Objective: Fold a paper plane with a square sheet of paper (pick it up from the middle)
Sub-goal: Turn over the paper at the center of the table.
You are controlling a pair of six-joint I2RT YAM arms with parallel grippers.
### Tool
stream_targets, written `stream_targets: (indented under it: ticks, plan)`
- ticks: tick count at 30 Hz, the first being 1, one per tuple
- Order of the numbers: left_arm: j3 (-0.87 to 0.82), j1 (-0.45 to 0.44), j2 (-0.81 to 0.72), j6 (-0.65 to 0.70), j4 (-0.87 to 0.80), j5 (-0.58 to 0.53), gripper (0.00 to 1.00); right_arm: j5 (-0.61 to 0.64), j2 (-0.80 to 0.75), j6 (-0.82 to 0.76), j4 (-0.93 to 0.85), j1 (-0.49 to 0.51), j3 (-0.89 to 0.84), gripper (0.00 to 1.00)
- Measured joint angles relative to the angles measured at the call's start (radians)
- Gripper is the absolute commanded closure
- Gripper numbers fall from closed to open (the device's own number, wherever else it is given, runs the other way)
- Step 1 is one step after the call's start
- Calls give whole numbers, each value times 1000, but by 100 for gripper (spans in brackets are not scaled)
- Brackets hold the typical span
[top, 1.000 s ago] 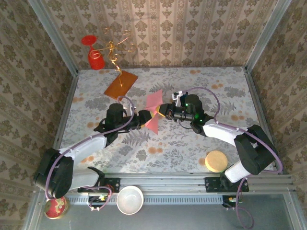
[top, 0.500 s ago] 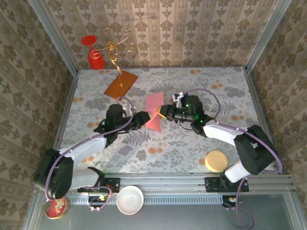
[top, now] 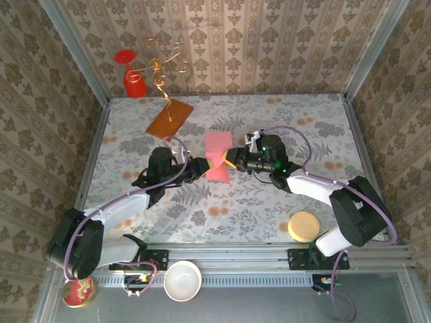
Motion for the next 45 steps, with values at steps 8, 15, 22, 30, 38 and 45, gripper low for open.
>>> stream_targets:
  ticks: [8,15,22,30,38,45]
  plan:
    - [7,6,13,32,-58,-5,89,69,-88,-78,-189,-34,-1,51]
    - [251,-48,18,277,-557,-173,90,195,-208,-188,-408,-59,2,49]
    - [555,-190,121,508,-988,-540,91,290,-249,-254,-534,-68,3,49]
    - [758,-334,379,564,-1353,-1013,92,361,-282,-281,-610,-81,3,49]
    - [834,-389,574,562,-1451,-1167,90,387,-285,-278,-621,-110,0,49]
    - [758,-366,616,541,-1276,-928,72,398,-314,-253,-621,-140,-40,49]
